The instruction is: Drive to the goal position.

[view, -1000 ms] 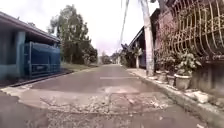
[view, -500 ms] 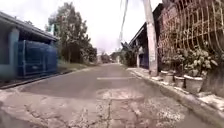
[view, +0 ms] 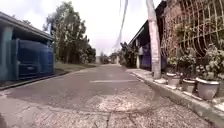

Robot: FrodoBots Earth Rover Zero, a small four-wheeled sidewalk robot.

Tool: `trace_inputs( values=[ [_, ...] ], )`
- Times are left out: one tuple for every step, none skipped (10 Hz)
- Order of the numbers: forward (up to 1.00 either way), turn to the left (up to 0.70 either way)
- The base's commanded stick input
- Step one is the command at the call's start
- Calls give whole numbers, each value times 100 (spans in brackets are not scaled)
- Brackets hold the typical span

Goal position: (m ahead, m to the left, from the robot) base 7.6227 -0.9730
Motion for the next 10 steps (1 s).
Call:
trace_inputs(
  values=[
    [70,0],
    [70,0],
    [70,0],
    [70,0],
    [70,0],
    [70,0],
    [70,0],
    [70,0],
    [70,0],
    [70,0]
  ],
)
